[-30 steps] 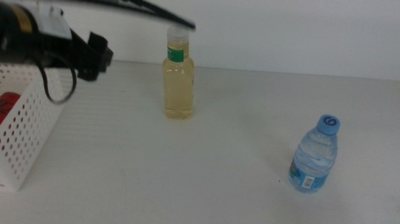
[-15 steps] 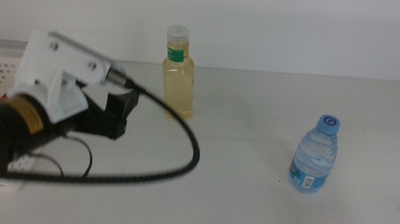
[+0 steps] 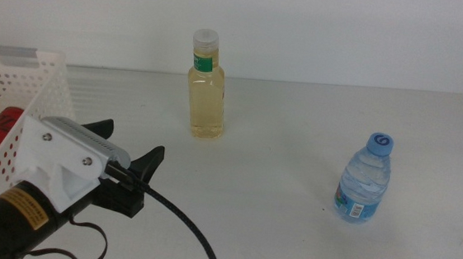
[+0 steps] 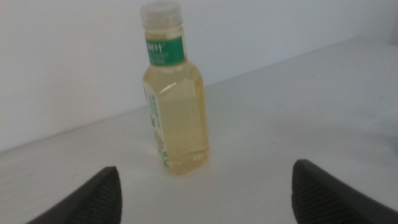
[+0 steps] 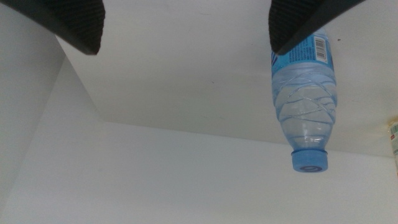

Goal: Use arms to grab the bottles and put them into the dustbin to the left of the table.

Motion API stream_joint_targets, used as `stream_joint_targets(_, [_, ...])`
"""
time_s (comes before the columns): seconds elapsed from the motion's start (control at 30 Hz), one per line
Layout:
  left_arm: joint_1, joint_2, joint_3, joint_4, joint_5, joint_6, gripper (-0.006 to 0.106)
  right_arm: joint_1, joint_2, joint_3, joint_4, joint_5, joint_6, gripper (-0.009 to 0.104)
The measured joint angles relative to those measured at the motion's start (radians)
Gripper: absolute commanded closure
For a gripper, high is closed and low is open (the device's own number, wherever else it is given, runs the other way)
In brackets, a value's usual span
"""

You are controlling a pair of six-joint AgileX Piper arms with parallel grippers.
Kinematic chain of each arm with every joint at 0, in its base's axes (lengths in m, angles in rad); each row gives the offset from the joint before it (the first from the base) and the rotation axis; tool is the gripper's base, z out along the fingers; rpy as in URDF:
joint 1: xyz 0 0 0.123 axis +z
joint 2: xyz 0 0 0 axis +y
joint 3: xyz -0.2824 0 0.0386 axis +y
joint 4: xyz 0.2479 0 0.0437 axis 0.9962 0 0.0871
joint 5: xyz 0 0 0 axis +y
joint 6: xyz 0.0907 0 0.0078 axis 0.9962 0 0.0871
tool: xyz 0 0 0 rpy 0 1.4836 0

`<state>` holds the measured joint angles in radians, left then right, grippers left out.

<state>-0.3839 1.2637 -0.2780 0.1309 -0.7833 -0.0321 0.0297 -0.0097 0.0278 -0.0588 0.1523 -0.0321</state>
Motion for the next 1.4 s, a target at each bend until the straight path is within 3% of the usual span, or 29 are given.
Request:
stream_joint_targets(0.37, [0.0,0.217,-0.047,-0.021,-0.206,-0.001,0.01,0.0,0.0,0.0,0.0,0.0,0.0,0.011])
stream_joint_targets(0.8, [0.0,0.437,-0.278,0.012,-0.216,-0.008,0.01,0.0,0.0,0.0,0.0,0.0,0.0,0.011])
stream_joint_targets(1.07, [-0.001,0.569,-0.42,0.012,-0.195,-0.105,0.01,0.0,0.0,0.0,0.0,0.0,0.0,0.011])
stream_joint_targets(1.4, [-0.057,0.687,-0.539,-0.121,-0.154,-0.109,0.01,0.0,0.0,0.0,0.0,0.0,0.0,0.011])
